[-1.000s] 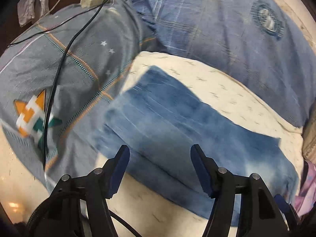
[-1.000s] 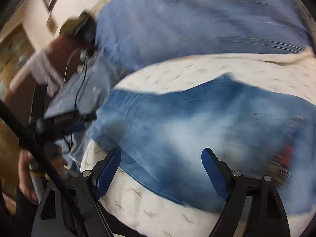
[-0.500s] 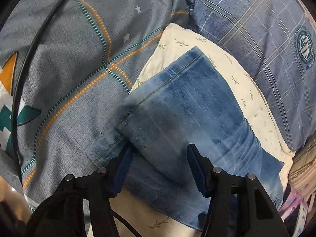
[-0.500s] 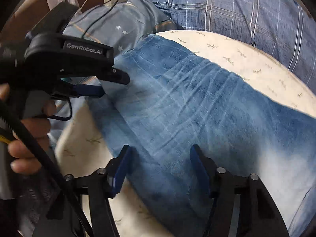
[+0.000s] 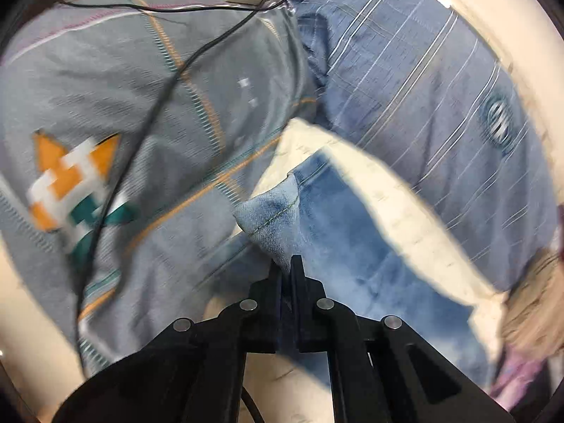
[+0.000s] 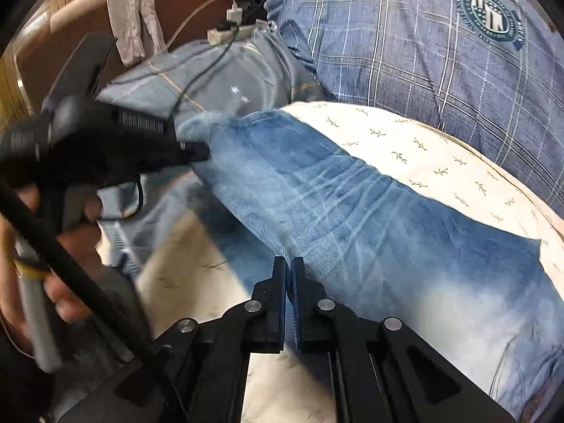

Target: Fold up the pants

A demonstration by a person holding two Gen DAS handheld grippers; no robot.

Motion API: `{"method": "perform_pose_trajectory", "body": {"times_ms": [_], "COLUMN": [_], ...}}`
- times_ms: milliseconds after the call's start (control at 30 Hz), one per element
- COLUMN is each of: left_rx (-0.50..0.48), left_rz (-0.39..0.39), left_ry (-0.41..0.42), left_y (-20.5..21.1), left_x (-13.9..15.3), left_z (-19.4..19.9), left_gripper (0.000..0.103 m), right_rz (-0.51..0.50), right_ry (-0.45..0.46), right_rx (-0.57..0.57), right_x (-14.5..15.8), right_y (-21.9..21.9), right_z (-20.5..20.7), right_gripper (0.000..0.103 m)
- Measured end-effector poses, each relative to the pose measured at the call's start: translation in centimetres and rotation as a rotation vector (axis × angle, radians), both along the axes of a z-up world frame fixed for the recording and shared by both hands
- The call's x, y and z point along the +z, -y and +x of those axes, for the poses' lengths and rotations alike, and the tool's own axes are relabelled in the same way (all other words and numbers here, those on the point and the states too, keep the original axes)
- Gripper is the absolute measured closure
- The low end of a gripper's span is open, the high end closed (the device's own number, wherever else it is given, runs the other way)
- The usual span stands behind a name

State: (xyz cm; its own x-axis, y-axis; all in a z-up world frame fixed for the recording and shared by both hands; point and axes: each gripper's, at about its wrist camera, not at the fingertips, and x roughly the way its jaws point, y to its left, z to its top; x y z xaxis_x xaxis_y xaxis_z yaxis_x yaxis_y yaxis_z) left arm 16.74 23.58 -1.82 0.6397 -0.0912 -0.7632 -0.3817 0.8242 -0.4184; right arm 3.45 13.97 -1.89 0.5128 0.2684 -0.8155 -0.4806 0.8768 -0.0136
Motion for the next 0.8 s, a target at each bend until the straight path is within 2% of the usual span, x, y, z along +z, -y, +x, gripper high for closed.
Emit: {"method": "perform_pose_trajectory", "body": {"times_ms": [67,100,167,267,300,367,433,467,500,600,667,733,800], "left_rx": [0.020,0.033,0.037,0.031,0.033,0.059,0.076,0.071,0.059,-0.036,-0.147,-0.246,-0.369], "left_rz": [0.047,0.050,0.108,0.139,0.144,0.147,0.179,0.204,0.228,0.293,0.328,0.337,0.328], "left_ry": [-0.127,-0.156,-0.226,-0.219,-0.203,-0.125,-0.011,0.034,0.081,0.219,0.294,0.341,0.364], "left_y": [0.4,0.4,0.9,1.4,1.5,1.4,1.9,2.3,3.0,6.3,9.8,13.3,17.3], "left_x": [-1.9,-2.4,-3.5,-3.4,-3.0,-1.7,0.1,0.8,1.6,3.3,4.0,4.3,4.2], "left_z": [1.6,2.2,3.7,3.9,3.6,2.4,0.5,-0.3,-1.0,-2.5,-3.7,-5.4,-6.5], "left_gripper": [0.099,0.097,0.094,0.090,0.084,0.074,0.063,0.061,0.059,0.056,0.054,0.045,0.042], "right_rz": [0.011,0.005,-0.018,0.044,0.078,0.156,0.238,0.267,0.286,0.339,0.358,0.380,0.388], "right_ry": [-0.061,-0.092,-0.134,-0.121,-0.136,-0.165,-0.129,-0.094,-0.065,0.052,0.111,0.183,0.155], "right_rx": [-0.004,-0.013,-0.022,-0.029,-0.040,-0.056,-0.083,-0.110,-0.135,-0.257,-0.349,-0.465,-0.536], "right_x": [-1.7,-3.1,-5.5,-5.4,-5.0,-3.7,-1.6,-0.4,0.3,4.2,6.2,7.7,7.8], "right_y": [-0.2,-0.4,-0.6,-0.1,0.5,2.4,5.6,7.7,9.3,15.6,20.1,25.3,29.4], "right_z": [-0.1,0.5,1.0,0.8,0.7,0.2,-1.1,-1.8,-2.0,-4.4,-5.2,-6.2,-6.0], "right_gripper": [0.101,0.101,0.100,0.091,0.083,0.082,0.064,0.044,0.033,0.032,0.032,0.026,0.026]}}
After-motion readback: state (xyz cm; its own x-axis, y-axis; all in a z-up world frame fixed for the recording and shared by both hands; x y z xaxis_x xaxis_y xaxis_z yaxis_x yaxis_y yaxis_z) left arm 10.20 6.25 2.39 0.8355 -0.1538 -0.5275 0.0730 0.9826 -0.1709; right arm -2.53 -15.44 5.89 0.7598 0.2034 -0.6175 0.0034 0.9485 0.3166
